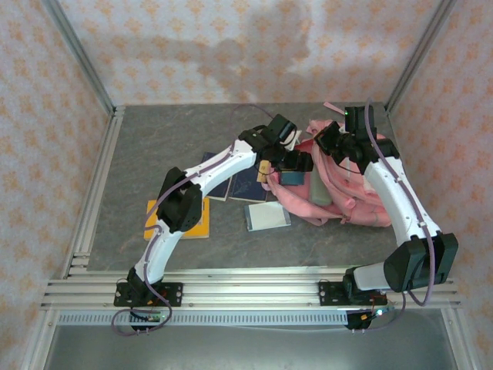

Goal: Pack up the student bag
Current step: Place the card holder in the student bag, then close the student bag at the middle-right of the table.

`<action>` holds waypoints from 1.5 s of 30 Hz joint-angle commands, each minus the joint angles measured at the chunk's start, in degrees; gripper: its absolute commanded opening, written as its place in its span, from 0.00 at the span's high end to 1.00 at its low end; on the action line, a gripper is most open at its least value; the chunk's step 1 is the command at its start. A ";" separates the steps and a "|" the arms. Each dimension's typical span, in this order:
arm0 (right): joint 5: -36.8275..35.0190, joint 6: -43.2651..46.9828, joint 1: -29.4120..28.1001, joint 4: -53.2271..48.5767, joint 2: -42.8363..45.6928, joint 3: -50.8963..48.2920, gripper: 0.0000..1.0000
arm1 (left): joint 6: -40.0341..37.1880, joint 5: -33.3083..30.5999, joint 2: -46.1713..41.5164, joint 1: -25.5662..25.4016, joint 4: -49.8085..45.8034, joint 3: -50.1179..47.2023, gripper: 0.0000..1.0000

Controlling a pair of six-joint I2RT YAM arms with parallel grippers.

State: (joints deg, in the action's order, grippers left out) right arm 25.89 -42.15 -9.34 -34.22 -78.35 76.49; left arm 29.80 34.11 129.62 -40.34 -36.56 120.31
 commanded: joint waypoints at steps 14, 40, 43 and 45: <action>-12.13 11.18 -0.52 -11.57 -0.49 7.52 1.00 | -7.02 -13.18 -24.27 4.92 -7.62 -28.42 0.30; -10.69 20.92 -18.31 -14.86 -4.10 6.40 0.71 | 2.90 -9.48 -31.98 7.28 0.51 -54.71 0.28; -8.78 19.38 -22.21 -16.10 -5.12 -1.40 0.84 | 4.39 -6.73 -31.50 7.40 3.87 -56.24 0.28; -13.14 17.42 -24.06 -17.63 -6.79 -5.51 0.91 | 5.61 -4.84 -30.78 7.53 6.15 -57.06 0.28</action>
State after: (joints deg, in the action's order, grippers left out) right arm 13.10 -22.22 -31.29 -49.52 -82.63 76.07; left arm 32.62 25.47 99.37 -32.95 -35.51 64.47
